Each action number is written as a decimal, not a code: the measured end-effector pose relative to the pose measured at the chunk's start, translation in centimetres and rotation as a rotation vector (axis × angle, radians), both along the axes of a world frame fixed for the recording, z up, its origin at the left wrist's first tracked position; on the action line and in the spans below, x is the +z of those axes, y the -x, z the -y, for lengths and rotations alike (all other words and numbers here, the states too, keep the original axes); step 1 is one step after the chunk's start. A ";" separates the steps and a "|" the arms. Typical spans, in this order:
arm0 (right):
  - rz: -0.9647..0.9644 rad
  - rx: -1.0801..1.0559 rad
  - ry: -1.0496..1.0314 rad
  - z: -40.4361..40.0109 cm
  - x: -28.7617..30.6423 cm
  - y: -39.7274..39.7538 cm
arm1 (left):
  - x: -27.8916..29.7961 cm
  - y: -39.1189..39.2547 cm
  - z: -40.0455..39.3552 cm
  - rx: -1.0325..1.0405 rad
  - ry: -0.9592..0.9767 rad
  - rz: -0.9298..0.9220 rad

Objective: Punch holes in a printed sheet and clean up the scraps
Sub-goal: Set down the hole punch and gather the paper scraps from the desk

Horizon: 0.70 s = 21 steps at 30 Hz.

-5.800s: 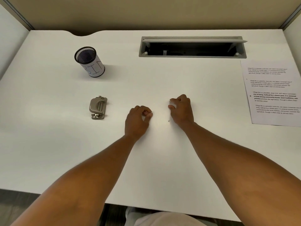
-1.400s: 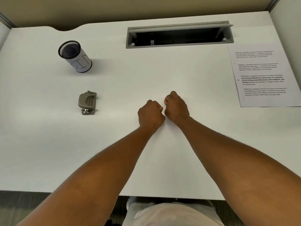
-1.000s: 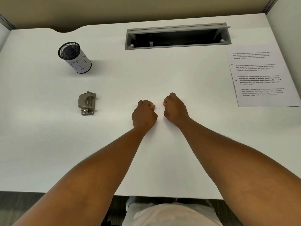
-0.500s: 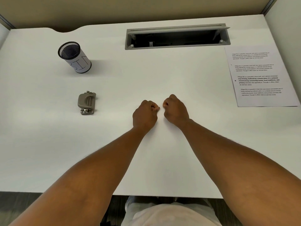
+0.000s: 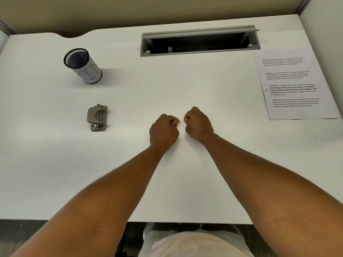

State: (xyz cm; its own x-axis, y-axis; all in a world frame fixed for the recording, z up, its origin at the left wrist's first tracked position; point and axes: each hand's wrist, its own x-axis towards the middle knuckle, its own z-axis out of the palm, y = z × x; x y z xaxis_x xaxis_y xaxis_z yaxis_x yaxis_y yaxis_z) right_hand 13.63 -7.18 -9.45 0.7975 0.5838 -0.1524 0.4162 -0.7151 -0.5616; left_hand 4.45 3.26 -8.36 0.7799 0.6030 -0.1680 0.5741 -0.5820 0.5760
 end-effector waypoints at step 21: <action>0.022 0.029 -0.010 0.1 -0.1 -0.1 | 0.2 -0.5 0.8 0.038 -0.083 -0.014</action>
